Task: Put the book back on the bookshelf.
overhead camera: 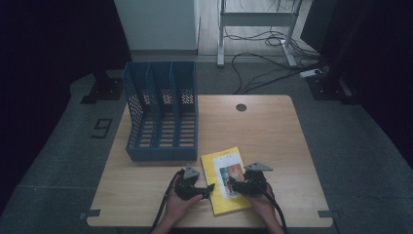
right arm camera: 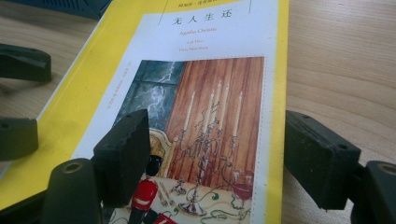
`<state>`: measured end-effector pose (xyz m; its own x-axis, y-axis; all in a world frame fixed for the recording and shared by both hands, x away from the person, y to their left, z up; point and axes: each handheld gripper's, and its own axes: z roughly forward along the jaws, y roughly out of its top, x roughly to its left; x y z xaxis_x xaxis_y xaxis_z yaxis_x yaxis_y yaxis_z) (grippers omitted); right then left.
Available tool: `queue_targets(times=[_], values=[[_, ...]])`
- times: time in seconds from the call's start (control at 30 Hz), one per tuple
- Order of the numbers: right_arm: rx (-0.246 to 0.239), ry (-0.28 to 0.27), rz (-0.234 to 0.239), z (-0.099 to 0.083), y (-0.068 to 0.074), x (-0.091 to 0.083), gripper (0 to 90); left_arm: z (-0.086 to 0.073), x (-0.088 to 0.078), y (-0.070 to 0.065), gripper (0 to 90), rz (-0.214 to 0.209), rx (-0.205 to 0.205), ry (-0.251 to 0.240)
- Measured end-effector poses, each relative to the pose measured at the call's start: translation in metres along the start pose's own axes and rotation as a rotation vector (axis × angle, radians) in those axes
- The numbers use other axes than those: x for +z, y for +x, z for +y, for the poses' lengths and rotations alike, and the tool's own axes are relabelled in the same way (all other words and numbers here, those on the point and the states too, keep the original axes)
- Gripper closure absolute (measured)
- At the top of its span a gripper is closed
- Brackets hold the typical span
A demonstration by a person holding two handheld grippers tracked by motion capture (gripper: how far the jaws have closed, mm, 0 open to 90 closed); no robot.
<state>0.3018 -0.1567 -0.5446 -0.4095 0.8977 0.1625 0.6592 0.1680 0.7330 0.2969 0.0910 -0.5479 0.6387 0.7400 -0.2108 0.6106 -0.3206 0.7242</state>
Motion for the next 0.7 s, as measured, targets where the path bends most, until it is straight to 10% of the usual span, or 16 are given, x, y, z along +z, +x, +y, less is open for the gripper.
queue_targets(times=[0.7], values=[[-0.077,0.028,0.001,0.008,0.0,0.002,22.8,0.003,0.01,-0.015,18.7,-0.026,0.042,0.018]])
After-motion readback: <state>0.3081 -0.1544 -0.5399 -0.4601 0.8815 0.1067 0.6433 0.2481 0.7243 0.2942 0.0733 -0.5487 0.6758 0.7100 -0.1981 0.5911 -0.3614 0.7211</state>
